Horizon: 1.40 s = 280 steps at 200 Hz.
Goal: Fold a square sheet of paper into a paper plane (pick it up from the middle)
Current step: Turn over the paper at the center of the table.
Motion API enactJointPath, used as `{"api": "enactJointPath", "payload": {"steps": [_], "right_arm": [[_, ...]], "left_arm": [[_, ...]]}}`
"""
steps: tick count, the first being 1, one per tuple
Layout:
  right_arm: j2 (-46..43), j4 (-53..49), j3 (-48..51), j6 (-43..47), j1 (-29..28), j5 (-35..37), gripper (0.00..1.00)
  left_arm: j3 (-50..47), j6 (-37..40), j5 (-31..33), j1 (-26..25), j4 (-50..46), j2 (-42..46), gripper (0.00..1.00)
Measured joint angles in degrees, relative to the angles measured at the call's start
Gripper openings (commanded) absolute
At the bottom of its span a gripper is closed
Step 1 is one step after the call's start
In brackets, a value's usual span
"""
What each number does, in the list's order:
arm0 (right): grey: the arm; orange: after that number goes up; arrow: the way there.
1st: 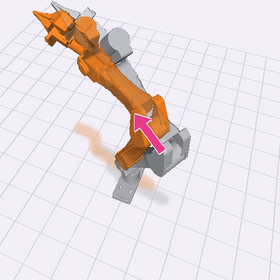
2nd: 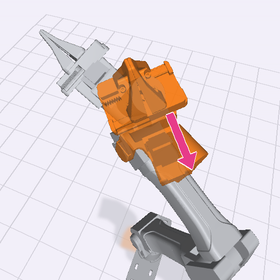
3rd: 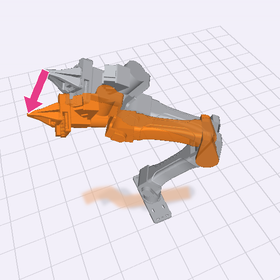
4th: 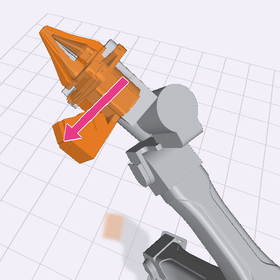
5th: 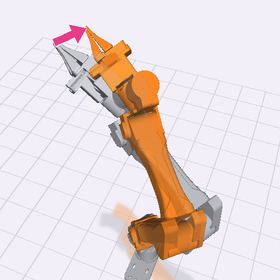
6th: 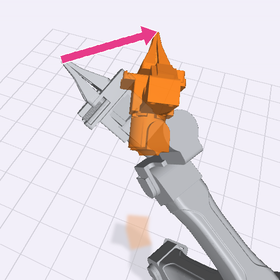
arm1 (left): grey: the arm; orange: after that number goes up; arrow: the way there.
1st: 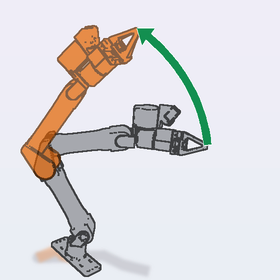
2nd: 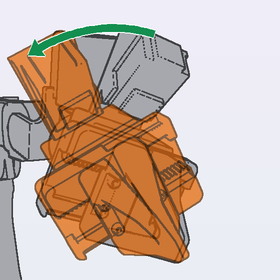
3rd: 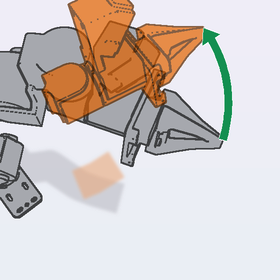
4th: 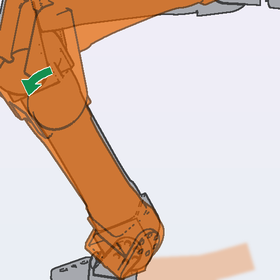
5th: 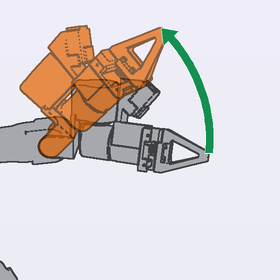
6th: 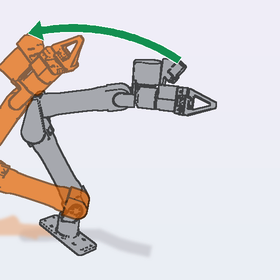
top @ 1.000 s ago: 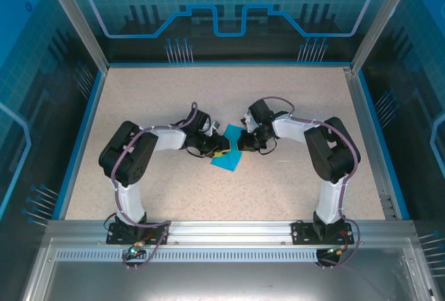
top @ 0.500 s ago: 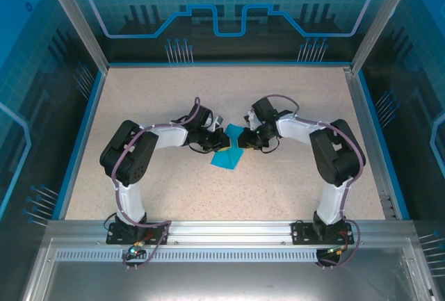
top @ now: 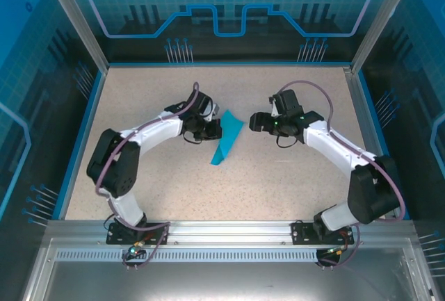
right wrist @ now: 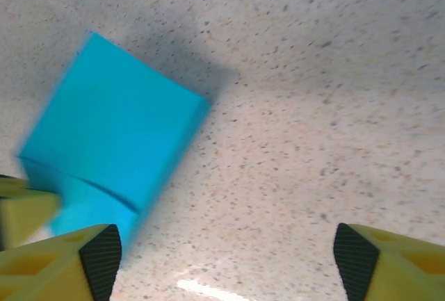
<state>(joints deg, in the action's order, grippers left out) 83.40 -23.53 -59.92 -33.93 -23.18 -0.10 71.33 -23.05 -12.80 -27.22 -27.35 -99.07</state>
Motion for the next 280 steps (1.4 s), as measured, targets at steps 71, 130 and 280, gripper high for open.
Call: {"api": "enactJointPath", "payload": {"steps": [71, 130, 280], "right_arm": [[-8.8, -1.1, 4.8, -2.8, 0.1, 8.1, 0.99], [-14.8, -4.2, 6.6, -4.3, 0.6, 12.7, 0.99], [-16.3, -6.2, 11.5, -5.1, 6.0, 13.3, 0.99]], "left_arm": [[10.4, 10.6, 30.4, -6.1, -13.9, 5.9, 0.04], [17.7, 14.4, 53.6, -9.8, -17.2, -8.7, 0.04], [22.6, 5.9, 57.3, -18.1, -19.8, -26.8, 0.11]]}}
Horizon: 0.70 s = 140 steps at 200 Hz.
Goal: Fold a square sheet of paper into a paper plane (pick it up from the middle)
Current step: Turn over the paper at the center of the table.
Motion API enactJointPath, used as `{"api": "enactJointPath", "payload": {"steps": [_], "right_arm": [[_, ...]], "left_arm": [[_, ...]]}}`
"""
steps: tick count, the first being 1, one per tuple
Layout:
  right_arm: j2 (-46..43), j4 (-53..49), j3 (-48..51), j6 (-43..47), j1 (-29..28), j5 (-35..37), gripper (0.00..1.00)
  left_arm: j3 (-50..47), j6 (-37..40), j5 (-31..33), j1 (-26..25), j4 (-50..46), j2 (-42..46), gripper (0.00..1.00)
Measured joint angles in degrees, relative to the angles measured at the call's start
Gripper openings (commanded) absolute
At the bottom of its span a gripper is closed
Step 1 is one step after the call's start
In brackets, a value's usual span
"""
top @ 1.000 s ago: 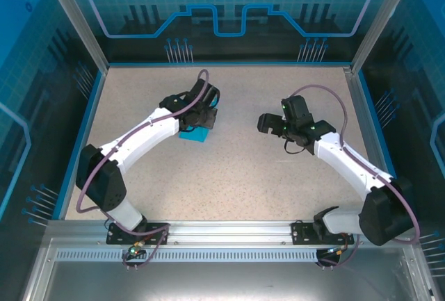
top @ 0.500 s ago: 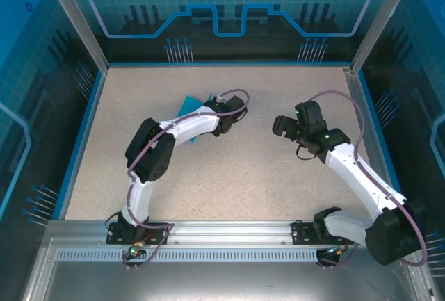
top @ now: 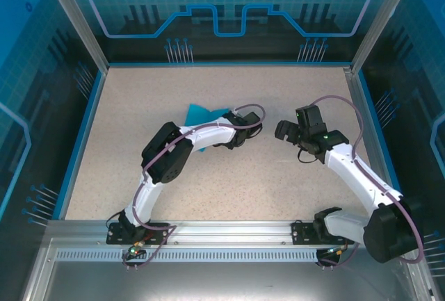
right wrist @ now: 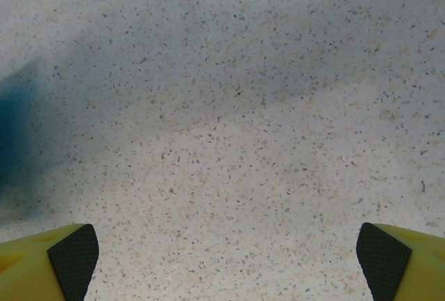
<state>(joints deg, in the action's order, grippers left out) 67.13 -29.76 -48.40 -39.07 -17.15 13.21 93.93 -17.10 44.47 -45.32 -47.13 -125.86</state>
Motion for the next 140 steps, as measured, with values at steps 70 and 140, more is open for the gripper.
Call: {"api": "enactJointPath", "payload": {"steps": [70, 140], "right_arm": [[0.5, -2.0, -1.1, -0.2, 0.1, 0.1, 1.0], [4.3, -1.8, -4.6, 0.8, 0.3, -2.2, 0.97]], "left_arm": [[-1.2, -3.1, -7.4, -0.7, 2.9, 0.5, 0.36], [-10.4, -5.9, -30.7, -0.2, 10.4, 22.8, 0.55]]}}
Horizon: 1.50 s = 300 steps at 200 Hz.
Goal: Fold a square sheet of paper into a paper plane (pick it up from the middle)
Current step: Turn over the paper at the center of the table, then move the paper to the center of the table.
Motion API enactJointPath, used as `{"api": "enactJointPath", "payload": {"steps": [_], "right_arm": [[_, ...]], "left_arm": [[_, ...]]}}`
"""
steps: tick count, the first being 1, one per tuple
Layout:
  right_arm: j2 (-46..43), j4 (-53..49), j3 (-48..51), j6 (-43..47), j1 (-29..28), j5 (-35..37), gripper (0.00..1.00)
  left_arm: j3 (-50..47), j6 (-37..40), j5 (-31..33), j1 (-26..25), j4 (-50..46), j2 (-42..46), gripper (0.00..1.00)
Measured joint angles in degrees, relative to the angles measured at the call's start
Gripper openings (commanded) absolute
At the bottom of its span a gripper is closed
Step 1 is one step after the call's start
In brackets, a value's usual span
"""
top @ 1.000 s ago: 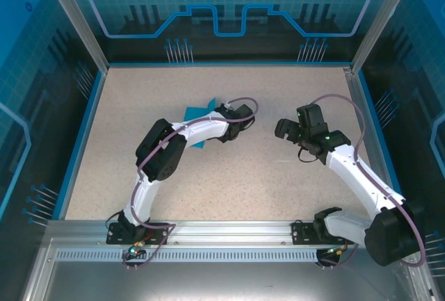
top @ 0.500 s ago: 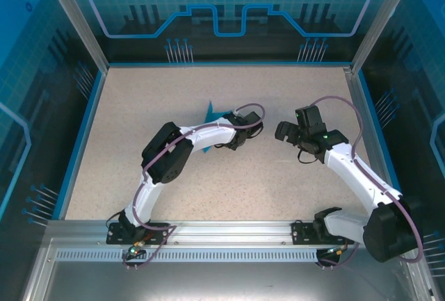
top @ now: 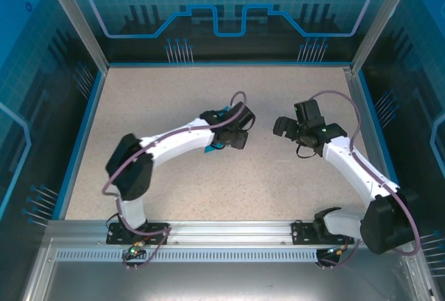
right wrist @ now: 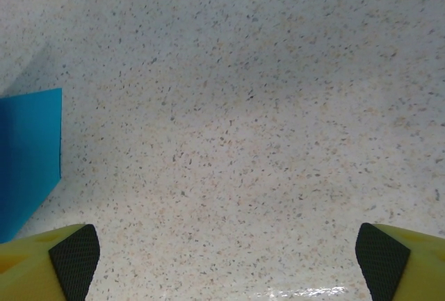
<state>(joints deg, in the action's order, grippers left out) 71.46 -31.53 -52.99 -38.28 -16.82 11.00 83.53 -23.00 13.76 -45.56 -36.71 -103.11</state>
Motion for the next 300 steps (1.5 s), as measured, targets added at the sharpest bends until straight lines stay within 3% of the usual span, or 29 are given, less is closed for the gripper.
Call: {"api": "enactJointPath", "payload": {"steps": [37, 58, 79, 111, 157, 182, 246, 300], "right_arm": [[6.1, 1.1, -4.4, 2.1, -1.2, -4.3, 0.95], [12.2, 1.9, -10.1, 3.4, -5.6, -5.7, 0.93], [20.3, 3.4, -17.9, 4.4, -11.6, -7.1, 0.91], [34.4, 5.2, -29.9, 4.9, -18.3, -9.8, 0.89], [50.3, 6.1, -40.9, 4.0, -19.9, -13.4, 0.88], [55.5, 5.4, -44.7, 3.7, -19.9, -14.3, 0.88], [57.1, 4.4, -44.9, 4.5, -19.1, -14.7, 0.88], [43.6, 8.3, -24.2, 9.5, -16.2, -15.8, 0.88]], "left_arm": [[-8.4, -4.8, -16.4, 10.1, 9.9, 7.8, 0.57], [-14.2, -8.7, -21.1, 17.7, 13.3, 8.0, 0.57], [-19.5, -12.4, -23.1, 23.1, 14.9, 8.0, 0.61], [-25.0, -17.3, -24.2, 27.9, 16.3, 9.0, 0.78], [-30.3, -19.5, -22.7, 31.6, 16.0, 13.4, 0.98], [-31.0, -19.0, -21.9, 31.8, 16.0, 15.6, 0.99], [-31.0, -18.6, -23.7, 31.8, 16.3, 15.9, 0.98], [-31.0, -17.1, -29.4, 30.5, 19.8, 14.9, 0.98]]}}
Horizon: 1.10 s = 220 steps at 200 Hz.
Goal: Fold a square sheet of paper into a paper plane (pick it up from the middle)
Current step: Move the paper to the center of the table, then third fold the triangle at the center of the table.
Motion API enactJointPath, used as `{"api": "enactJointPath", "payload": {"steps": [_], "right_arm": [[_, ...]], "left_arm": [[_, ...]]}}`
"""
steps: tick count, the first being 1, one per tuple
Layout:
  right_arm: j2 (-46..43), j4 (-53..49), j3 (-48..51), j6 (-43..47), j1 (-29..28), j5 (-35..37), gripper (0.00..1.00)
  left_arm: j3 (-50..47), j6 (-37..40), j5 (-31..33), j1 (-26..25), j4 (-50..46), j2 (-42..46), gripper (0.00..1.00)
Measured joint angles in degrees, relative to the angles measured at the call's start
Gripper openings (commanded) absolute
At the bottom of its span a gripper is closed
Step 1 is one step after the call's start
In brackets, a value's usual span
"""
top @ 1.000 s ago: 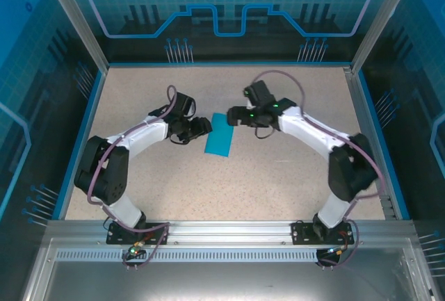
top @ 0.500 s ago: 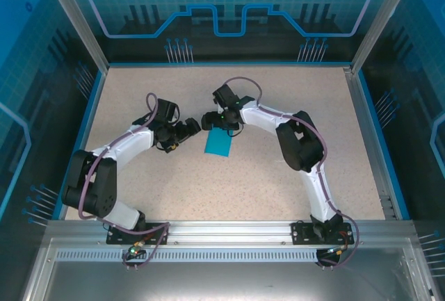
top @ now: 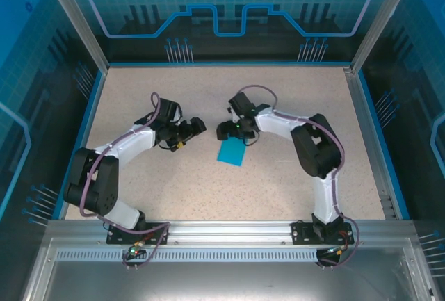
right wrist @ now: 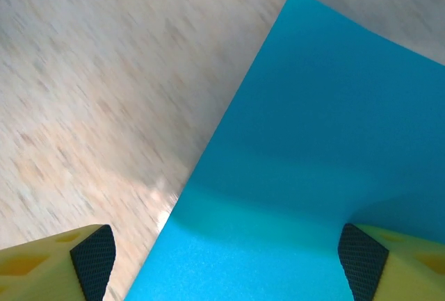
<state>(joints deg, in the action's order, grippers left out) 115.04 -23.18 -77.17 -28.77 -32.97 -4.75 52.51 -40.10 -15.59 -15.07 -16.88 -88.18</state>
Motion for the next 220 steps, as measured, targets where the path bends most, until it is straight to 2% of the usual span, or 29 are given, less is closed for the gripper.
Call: {"api": "enactJointPath", "payload": {"steps": [24, 56, 84, 108, 151, 220], "right_arm": [[-5.7, 0.5, 7.1, 1.2, 2.1, -0.7, 0.88], [-11.7, 4.0, 11.0, 0.1, 2.6, -1.9, 0.81], [-18.3, 8.8, 15.6, -4.1, 2.6, -3.3, 0.62], [-20.3, 11.3, 18.8, -8.5, 2.6, -4.4, 0.49], [-20.7, 11.6, 22.5, -12.3, 2.7, -5.2, 0.51], [-29.4, 7.0, 29.8, -17.1, 3.5, -2.5, 0.66]], "left_arm": [[0.0, 0.9, -1.5, -3.7, 1.7, -0.9, 0.94], [0.1, 0.7, -4.5, -9.8, 5.0, -2.8, 0.74], [0.0, -1.5, -7.0, -13.4, 9.1, -4.4, 0.48], [-0.3, -3.0, -9.3, -14.0, 12.8, -6.4, 0.36], [-0.2, -4.6, -11.8, -14.7, 15.7, -10.6, 0.31], [8.9, -4.3, -12.8, -15.5, 15.5, -19.4, 0.28]]}}
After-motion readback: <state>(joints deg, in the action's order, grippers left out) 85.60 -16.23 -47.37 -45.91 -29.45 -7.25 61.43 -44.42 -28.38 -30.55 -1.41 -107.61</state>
